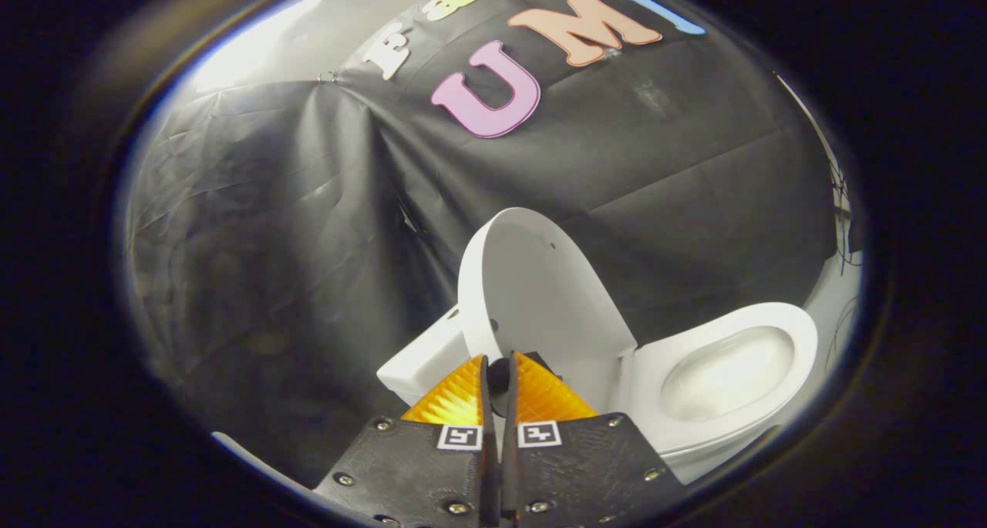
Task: Open the toilet lid.
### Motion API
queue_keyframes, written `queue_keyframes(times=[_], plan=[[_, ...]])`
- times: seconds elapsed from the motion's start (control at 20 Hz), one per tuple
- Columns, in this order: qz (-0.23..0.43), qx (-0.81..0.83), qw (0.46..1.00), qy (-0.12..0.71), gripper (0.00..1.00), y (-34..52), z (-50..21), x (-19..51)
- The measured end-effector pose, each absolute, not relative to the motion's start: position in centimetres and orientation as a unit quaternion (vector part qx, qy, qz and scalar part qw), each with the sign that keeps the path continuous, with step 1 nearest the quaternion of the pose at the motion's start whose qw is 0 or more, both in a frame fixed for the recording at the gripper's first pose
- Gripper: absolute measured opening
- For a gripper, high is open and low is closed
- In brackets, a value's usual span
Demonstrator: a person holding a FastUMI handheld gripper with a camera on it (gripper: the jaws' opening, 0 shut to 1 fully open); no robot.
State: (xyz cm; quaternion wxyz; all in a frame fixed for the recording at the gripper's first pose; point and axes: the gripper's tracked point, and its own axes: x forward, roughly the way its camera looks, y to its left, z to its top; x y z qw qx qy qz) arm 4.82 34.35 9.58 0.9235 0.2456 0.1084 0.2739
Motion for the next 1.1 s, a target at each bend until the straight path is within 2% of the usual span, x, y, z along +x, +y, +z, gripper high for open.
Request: queue_keyframes(times=[0.75, 1.1], plan=[[0.301, 0.229, 0.920, 0.101, 0.05, 39.2, 8.9, 4.9], [0.285, 0.224, 0.928, 0.082, 0.05, 40.5, 9.3, 5.4]])
